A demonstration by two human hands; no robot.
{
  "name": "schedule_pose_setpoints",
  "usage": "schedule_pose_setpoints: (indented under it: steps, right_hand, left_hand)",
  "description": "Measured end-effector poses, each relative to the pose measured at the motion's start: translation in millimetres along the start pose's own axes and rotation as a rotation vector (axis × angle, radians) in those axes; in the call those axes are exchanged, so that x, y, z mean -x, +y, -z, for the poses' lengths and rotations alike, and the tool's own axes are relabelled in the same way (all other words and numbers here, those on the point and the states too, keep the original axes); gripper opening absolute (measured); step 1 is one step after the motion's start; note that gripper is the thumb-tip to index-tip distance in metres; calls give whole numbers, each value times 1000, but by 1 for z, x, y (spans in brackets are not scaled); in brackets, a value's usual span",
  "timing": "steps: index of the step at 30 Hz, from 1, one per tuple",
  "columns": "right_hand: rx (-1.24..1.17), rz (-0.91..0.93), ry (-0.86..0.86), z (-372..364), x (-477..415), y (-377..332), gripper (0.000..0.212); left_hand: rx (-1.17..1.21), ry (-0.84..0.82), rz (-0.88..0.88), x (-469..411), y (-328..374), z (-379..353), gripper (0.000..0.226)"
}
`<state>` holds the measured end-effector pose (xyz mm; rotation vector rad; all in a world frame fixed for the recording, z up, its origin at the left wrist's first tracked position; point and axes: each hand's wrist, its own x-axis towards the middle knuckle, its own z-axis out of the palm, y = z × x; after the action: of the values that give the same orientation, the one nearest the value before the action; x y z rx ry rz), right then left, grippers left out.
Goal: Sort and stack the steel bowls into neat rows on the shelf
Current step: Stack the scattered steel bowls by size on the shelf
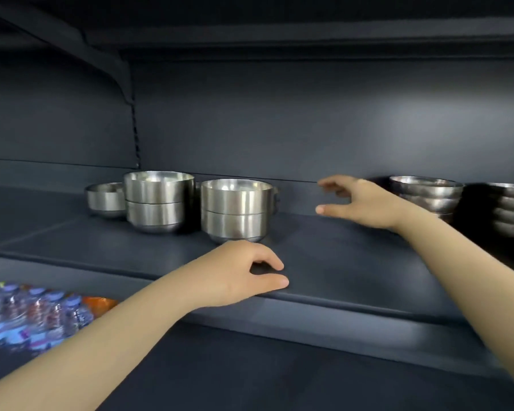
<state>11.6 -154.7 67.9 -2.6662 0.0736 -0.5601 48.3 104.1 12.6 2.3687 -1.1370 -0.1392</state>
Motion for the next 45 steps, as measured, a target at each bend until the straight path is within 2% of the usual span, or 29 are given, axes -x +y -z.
schedule_pose_setpoints:
  steps: [4, 8, 10, 12, 14, 16, 21, 25, 29, 35, 40, 43, 45]
  right_hand:
    - [-267, -94, -76, -41, -18, -39, 103]
    - [-442, -166, -209, -67, -31, -70, 115]
    - [-540, -204, -227, -76, -35, -80, 128]
    - [-606, -217, -211, -85, -36, -84, 137]
    - [-647, -216, -167, -93, -38, -83, 141]
    - [-682, -215, -133, -97, -39, -82, 143]
    - [-682, -162, -104, -103, -38, -73, 129]
    - [-614, -164, -112, -105, -35, -70, 115]
    - [-617, -165, -77, -104, -35, -66, 106]
    - [-565, -213, -49, -85, -30, -40, 103]
    - [-519, -307, -11, -67, -23, -5, 109]
    - [-539, -326, 11, -60, -22, 2, 103]
    - [-561, -328, 43, -59, -22, 3, 93]
  left_hand:
    - [-2, 113, 79, 28, -53, 31, 31]
    - [-20, 307, 219, 42, -99, 56, 35]
    - [-6, 417, 312, 45, -116, 66, 49]
    - [35, 482, 389, 44, -129, 76, 75]
    - [171, 501, 436, 38, -138, 85, 96]
    - [341, 502, 464, 26, -144, 92, 106]
    - [633, 515, 502, -8, -152, 98, 119]
    - [722, 540, 439, -28, -156, 88, 123]
    - [692, 568, 377, -31, -161, 75, 124]
    - [674, 606, 359, -31, -163, 74, 116]
    - [677, 625, 353, -33, -157, 74, 123]
    - [635, 670, 284, -31, -153, 76, 129]
    - [629, 645, 244, -29, -150, 77, 127]
